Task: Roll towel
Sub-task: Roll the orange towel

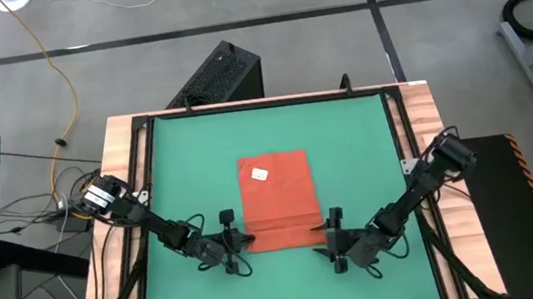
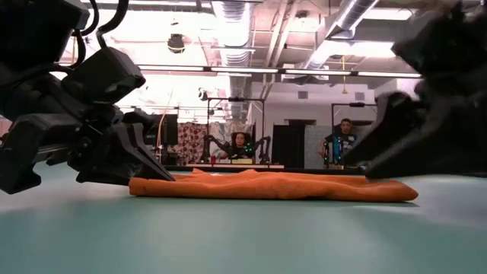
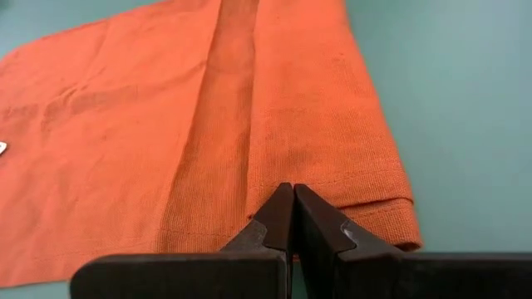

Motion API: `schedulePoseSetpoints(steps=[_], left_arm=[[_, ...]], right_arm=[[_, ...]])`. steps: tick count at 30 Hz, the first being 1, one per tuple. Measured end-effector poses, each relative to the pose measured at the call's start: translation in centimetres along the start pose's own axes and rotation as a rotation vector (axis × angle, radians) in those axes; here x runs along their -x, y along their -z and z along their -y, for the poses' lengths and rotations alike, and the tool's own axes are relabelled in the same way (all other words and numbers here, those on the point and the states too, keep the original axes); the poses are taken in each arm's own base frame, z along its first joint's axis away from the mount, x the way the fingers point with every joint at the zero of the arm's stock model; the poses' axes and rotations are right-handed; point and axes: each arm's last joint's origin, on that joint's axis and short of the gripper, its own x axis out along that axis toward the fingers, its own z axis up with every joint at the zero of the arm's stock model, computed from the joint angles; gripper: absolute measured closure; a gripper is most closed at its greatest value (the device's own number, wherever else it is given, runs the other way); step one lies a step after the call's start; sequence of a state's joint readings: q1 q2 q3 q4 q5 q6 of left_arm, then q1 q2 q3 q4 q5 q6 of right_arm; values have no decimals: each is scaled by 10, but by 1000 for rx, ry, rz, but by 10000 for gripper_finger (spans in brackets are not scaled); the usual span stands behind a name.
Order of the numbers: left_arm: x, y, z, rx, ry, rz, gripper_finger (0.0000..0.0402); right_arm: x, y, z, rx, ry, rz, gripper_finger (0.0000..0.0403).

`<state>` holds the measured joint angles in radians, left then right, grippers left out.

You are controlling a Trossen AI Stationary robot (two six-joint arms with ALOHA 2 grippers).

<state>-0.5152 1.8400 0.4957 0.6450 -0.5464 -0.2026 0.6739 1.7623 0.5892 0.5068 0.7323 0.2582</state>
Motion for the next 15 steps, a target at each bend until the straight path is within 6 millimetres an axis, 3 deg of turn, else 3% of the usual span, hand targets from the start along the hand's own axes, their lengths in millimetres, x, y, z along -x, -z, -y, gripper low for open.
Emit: schedulePoseSetpoints(steps=[6,15], left_arm=[[0,0,-1,18,-4,-2,401],[-4,0,-6,43,5,-12,401]], right_arm=[[-9,20,-2,10,30,-47,112],[-17,68,3,-161,107,-98,112]])
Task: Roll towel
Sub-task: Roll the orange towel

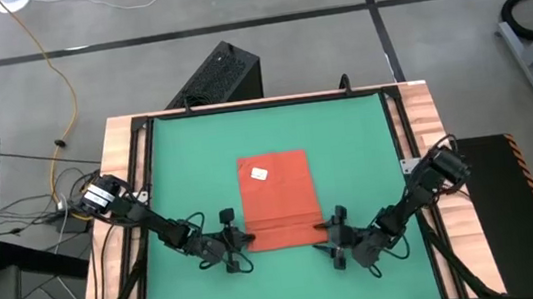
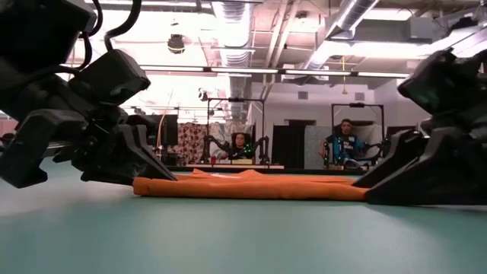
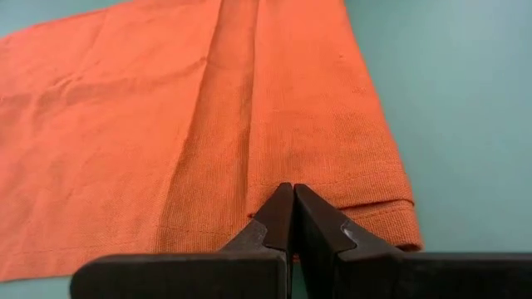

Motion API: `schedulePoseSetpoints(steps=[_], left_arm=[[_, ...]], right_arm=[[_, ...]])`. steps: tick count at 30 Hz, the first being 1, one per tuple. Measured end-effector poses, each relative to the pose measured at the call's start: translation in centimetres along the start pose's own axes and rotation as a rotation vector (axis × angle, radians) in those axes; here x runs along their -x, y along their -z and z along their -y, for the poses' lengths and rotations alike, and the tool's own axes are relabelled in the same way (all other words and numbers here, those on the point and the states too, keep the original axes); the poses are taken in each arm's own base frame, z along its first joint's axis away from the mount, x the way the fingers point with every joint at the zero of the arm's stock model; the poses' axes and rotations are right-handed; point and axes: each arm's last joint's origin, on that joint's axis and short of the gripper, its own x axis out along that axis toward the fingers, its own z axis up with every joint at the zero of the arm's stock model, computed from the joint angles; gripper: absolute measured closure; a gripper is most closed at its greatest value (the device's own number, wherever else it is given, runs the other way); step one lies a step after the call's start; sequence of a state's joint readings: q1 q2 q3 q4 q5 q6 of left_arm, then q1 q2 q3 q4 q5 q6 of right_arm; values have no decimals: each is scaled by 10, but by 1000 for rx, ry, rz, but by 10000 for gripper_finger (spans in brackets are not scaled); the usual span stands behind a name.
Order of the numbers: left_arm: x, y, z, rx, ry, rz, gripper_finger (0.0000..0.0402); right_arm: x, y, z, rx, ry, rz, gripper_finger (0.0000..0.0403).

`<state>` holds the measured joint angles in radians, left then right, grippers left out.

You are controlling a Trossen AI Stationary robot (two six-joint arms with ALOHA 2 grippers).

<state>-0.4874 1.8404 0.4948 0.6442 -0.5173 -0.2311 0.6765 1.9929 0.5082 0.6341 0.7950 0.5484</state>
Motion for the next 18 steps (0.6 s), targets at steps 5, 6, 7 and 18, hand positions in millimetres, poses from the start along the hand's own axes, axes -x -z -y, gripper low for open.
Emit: schedulePoseSetpoints(steps=[5,6,7,18], left_arm=[[-1,0,-2,5,11,-7,401],[-1,0,-2,5,15,-8,401],[-1,0,-2,5,16,-9,401],[-1,0,-2,4,24,-12,401]], right_arm=[[-2,4,-2,11,7,40,113],[-2,4,-1,13,7,40,114],[-2,4,-1,12,9,40,117],[-4,3,-1,-5,3,38,216]])
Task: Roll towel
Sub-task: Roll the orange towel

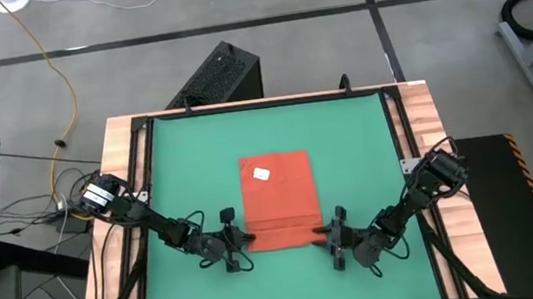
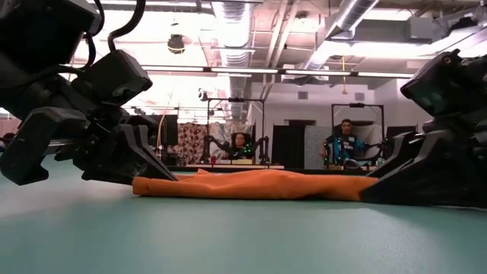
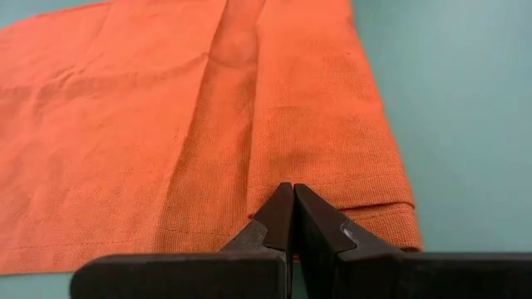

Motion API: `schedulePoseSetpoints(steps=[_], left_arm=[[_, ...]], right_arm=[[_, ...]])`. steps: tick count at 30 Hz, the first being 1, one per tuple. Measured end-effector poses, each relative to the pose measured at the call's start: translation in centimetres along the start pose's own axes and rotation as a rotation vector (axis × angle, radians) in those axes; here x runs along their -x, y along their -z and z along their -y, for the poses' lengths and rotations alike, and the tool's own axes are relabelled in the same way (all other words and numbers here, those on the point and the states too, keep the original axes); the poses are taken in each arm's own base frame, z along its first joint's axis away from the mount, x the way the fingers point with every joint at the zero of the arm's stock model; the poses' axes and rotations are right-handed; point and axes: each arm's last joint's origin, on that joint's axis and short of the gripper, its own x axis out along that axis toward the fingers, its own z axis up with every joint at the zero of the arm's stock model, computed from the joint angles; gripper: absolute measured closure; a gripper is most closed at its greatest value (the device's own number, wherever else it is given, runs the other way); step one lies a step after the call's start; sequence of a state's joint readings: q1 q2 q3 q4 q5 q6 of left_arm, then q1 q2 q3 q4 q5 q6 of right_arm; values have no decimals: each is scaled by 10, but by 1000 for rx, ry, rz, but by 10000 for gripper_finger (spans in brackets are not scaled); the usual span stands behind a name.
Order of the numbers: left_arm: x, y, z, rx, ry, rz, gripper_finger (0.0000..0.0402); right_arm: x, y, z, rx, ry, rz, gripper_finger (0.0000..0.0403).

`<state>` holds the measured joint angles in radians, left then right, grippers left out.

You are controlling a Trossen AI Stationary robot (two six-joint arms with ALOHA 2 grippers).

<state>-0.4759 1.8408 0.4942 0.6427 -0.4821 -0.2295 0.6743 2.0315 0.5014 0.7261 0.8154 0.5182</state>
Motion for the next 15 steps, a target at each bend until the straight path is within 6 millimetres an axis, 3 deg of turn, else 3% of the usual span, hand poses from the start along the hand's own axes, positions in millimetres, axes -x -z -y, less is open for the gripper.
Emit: schedulePoseSetpoints(steps=[9,15], left_arm=[[2,0,4,-2,16,3,401],[2,0,5,36,59,-4,401]], right_arm=[[5,-5,0,10,-4,-6,335],[17,-23,1,-93,-90,-40,388]])
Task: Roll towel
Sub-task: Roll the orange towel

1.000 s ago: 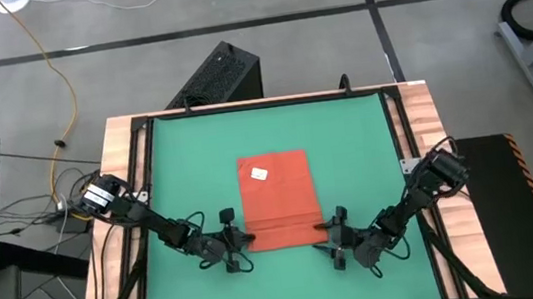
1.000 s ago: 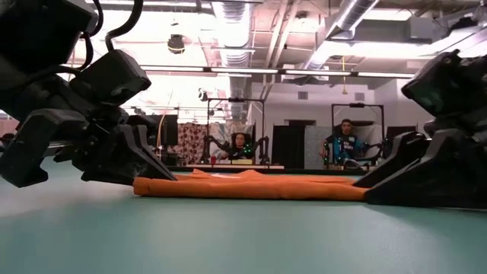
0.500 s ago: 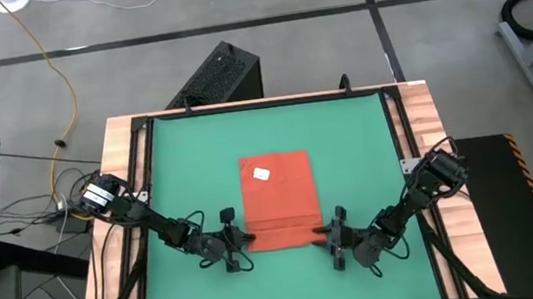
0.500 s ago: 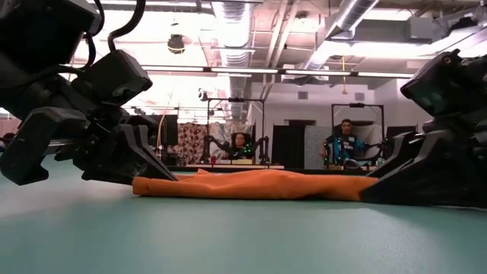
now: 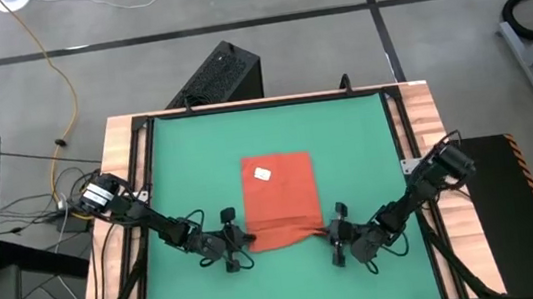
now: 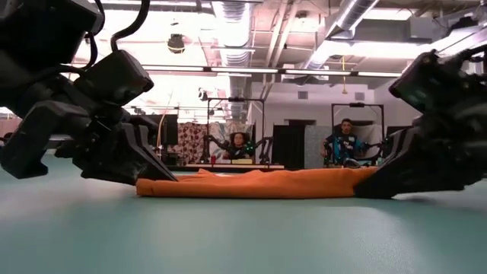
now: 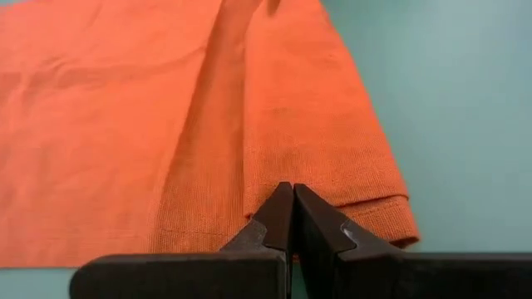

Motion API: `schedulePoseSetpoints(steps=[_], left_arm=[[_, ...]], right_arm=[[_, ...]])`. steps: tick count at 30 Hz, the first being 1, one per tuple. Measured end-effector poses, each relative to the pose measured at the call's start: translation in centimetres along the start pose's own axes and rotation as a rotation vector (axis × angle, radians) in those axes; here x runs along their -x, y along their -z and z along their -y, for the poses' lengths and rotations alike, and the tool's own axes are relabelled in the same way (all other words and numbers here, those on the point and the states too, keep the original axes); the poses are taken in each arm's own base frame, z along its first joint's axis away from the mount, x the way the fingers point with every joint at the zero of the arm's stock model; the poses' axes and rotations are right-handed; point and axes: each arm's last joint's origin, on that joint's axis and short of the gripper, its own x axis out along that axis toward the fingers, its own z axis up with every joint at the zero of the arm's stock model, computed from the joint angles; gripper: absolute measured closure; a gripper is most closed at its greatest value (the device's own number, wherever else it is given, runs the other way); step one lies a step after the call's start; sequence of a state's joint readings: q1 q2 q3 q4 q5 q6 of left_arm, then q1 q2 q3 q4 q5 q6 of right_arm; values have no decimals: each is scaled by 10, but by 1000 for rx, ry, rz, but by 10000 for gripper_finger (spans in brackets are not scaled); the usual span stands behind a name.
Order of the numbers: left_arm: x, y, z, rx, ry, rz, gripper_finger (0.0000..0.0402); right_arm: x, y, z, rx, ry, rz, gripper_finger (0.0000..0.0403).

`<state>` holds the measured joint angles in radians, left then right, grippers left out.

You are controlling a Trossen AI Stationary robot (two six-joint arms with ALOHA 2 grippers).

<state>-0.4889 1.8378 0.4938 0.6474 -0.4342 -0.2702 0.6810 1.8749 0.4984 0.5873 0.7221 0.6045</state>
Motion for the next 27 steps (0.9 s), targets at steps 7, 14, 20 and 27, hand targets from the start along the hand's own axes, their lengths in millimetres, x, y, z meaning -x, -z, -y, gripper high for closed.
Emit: schedulePoseSetpoints(steps=[7,14,20,27], left_arm=[[0,-1,3,16,69,-8,401],[0,-3,6,42,160,-10,401],[1,-4,8,49,213,-2,401],[15,-18,7,37,274,4,401]], right_arm=[[13,-35,13,-391,-114,-119,389],[14,-65,35,-805,-206,-238,389],[9,-80,54,-1020,-262,-326,389],[-2,-85,76,-1213,-261,-455,389]])
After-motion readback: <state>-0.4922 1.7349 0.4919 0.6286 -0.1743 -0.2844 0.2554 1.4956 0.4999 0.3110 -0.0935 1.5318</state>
